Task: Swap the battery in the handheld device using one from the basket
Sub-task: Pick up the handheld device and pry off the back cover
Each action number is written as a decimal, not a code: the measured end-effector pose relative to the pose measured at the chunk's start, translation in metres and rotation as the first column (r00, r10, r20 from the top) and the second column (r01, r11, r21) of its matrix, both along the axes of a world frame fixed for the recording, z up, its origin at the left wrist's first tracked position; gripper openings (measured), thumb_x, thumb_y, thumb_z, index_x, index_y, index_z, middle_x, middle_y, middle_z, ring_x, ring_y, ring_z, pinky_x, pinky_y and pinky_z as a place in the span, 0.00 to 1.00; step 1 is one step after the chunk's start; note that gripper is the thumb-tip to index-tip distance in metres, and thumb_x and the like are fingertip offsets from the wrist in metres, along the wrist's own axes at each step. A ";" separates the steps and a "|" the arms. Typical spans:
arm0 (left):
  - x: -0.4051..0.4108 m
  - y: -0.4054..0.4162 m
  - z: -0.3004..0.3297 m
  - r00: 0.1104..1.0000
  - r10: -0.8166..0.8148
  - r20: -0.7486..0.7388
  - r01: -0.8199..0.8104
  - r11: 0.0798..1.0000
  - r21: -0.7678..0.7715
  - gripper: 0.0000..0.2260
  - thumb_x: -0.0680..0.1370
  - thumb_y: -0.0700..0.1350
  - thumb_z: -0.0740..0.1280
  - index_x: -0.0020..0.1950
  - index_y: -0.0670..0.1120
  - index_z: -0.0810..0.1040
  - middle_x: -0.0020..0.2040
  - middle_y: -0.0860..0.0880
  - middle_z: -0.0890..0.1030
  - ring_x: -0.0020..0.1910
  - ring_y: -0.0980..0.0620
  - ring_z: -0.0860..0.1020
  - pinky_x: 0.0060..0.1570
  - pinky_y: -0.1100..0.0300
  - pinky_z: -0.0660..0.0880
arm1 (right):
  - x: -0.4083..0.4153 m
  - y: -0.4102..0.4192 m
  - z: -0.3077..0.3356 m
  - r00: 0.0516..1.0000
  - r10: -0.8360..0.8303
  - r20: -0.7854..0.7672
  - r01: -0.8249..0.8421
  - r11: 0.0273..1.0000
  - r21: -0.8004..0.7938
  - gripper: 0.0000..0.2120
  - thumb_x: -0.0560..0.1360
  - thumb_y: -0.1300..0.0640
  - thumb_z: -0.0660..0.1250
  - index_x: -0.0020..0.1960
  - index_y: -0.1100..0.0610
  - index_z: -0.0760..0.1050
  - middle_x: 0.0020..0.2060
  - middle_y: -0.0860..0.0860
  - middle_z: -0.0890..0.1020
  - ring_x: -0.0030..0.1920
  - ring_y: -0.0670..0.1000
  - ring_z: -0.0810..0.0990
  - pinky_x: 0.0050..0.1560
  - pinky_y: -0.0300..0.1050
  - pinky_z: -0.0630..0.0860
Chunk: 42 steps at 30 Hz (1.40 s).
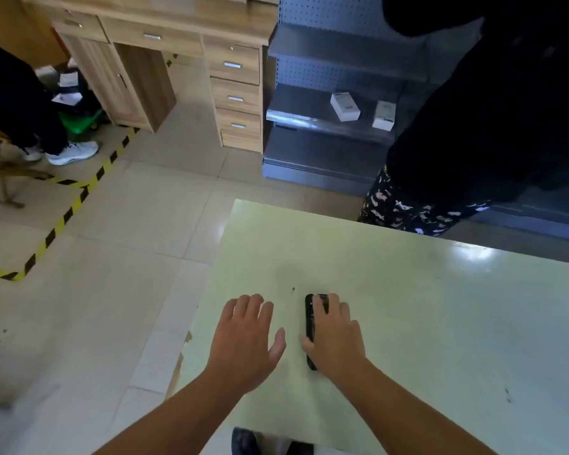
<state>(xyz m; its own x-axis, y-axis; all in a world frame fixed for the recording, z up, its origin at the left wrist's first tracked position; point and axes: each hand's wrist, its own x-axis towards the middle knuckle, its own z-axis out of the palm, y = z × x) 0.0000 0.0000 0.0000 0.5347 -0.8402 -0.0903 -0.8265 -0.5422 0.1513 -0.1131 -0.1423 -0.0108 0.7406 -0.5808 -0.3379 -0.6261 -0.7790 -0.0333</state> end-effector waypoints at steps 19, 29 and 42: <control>0.007 0.021 -0.027 0.996 -0.041 0.076 0.043 0.999 -0.025 0.20 0.78 0.57 0.60 0.56 0.44 0.81 0.53 0.44 0.82 0.52 0.42 0.80 0.59 0.43 0.77 | 0.025 -0.014 0.005 0.974 -0.214 -0.078 0.219 0.974 0.055 0.35 0.76 0.47 0.67 0.78 0.50 0.56 0.73 0.57 0.59 0.61 0.57 0.69 0.43 0.44 0.78; -0.002 0.016 -0.018 0.998 -0.016 0.061 0.018 0.999 -0.039 0.21 0.75 0.57 0.59 0.50 0.43 0.83 0.47 0.44 0.83 0.46 0.41 0.80 0.52 0.43 0.80 | 0.001 -0.012 0.133 0.977 -0.140 0.160 0.142 0.990 0.001 0.32 0.73 0.47 0.68 0.73 0.47 0.60 0.68 0.53 0.63 0.58 0.55 0.70 0.44 0.46 0.77; -0.079 -0.027 0.079 -0.637 -0.027 -0.770 -0.545 0.722 0.425 0.34 0.77 0.72 0.59 0.60 0.45 0.86 0.57 0.41 0.87 0.53 0.40 0.85 0.55 0.46 0.78 | -0.031 0.039 0.145 0.973 -0.085 0.215 0.062 0.992 0.112 0.27 0.73 0.42 0.67 0.68 0.48 0.65 0.62 0.49 0.68 0.57 0.55 0.73 0.49 0.50 0.78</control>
<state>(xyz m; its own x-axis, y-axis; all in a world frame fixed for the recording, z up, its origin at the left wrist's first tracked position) -0.0790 -0.0269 0.0789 0.0682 -0.6838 -0.7265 0.9044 -0.2650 0.3343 -0.1446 -0.1037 0.1339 0.7594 -0.6072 -0.2337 -0.6505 -0.7160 -0.2535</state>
